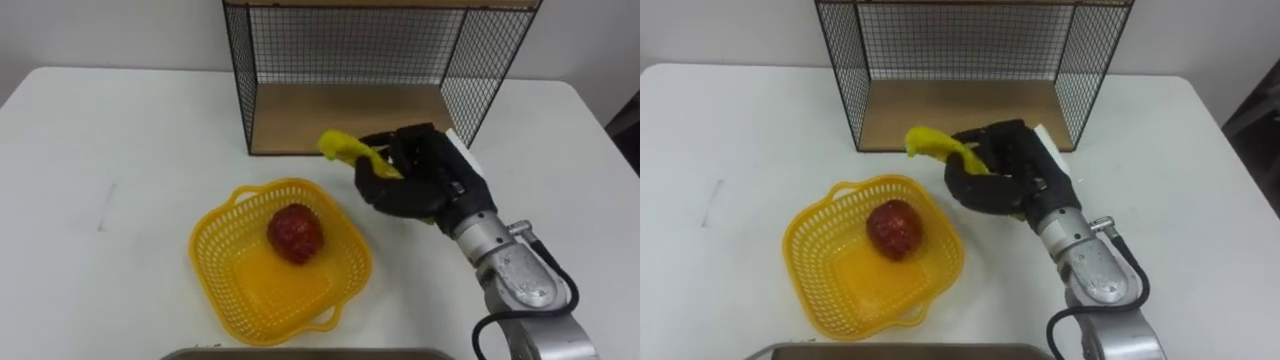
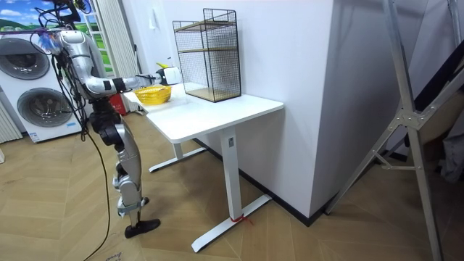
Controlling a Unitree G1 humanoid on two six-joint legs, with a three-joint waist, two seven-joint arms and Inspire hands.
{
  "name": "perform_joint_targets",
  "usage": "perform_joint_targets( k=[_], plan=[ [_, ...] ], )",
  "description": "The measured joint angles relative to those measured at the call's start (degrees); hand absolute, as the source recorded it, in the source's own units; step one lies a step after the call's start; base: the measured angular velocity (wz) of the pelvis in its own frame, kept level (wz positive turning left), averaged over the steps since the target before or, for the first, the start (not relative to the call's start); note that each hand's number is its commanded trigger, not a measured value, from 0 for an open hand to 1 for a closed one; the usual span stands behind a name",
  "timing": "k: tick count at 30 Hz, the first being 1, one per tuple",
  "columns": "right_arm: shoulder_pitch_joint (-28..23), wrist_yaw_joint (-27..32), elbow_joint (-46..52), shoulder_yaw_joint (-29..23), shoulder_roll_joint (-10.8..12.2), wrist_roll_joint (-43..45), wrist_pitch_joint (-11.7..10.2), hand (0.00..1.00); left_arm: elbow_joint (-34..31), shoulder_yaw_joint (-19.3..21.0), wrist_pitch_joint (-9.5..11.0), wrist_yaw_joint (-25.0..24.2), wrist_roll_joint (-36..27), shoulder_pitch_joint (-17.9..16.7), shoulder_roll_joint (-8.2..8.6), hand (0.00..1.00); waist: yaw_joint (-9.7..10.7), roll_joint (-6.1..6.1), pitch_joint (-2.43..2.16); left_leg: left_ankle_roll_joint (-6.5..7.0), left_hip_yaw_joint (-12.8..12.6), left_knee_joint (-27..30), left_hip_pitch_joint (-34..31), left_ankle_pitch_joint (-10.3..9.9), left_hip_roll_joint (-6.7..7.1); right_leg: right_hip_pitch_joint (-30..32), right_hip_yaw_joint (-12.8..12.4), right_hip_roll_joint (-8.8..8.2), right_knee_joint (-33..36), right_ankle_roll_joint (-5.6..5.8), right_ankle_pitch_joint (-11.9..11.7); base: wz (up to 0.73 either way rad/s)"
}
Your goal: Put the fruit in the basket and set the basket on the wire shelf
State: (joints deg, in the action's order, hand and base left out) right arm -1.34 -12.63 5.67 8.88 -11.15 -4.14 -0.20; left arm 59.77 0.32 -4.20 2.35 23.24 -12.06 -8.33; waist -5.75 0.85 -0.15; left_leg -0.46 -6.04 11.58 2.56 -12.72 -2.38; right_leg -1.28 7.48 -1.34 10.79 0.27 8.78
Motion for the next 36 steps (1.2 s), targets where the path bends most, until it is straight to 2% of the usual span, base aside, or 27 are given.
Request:
perform_joint_targets(
  k=[7,11,18,19,20,21,36],
  plan=[
    [0.1,-3.2,2.3,5.5,-0.2,5.0,0.4,1.0,0.5,-0.7,0.0,0.0,0.0,0.4,-0.23,0.0,-1.4,0.93,-0.01,0.0,0.3,-0.2,0.0,0.0,-0.03,-0.2,0.5,0.01,0.0,0.0,0.0,0.02],
    [0.3,-4.7,2.3,5.8,-0.2,6.4,0.4,1.0,1.7,-0.8,0.0,0.0,-0.1,1.3,-0.39,0.0,-1.9,1.46,0.3,0.0,0.8,-0.1,-0.2,0.0,-0.02,-0.3,0.8,0.02,0.0,0.0,0.0,0.04],
    [1.9,-5.3,2.5,6.5,0.1,9.0,0.4,1.0,2.1,-3.5,0.0,-0.6,0.0,2.5,-0.52,0.0,-2.4,1.11,0.56,0.01,0.9,0.1,-0.7,0.0,-0.02,-0.1,1.0,-0.02,0.0,-0.03,0.0,0.0],
    [2.1,-5.4,2.5,6.8,0.1,9.0,0.4,0.93,2.1,-3.6,-0.1,-0.7,0.0,2.5,-0.53,0.0,-2.4,1.1,0.57,0.01,0.9,0.1,-0.7,0.0,-0.02,-0.1,1.0,-0.02,0.0,-0.04,0.0,0.0],
    [2.4,-5.8,2.6,7.4,0.1,9.0,0.4,0.52,2.1,-3.8,0.0,-0.7,0.0,2.6,-0.59,0.0,-2.4,1.09,0.57,0.01,0.9,0.1,-0.8,0.0,-0.02,0.0,1.0,-0.02,0.0,-0.06,0.0,0.0],
    [2.6,-6.0,2.7,8.1,0.1,9.1,0.4,0.0,2.1,-3.8,0.0,-0.7,0.0,2.6,-0.61,0.0,-2.5,1.09,0.57,0.01,0.9,0.2,-0.8,0.0,-0.02,0.0,1.0,-0.03,0.0,-0.07,0.0,0.0],
    [2.4,-8.1,2.8,10.1,0.0,9.2,0.4,0.0,2.1,-3.9,0.0,-0.8,-0.1,2.6,-0.67,0.0,-2.4,0.9,0.68,0.01,0.8,0.4,-0.7,0.0,-0.01,-0.1,1.0,-0.05,0.0,-0.06,-0.1,0.0]
  ],
)
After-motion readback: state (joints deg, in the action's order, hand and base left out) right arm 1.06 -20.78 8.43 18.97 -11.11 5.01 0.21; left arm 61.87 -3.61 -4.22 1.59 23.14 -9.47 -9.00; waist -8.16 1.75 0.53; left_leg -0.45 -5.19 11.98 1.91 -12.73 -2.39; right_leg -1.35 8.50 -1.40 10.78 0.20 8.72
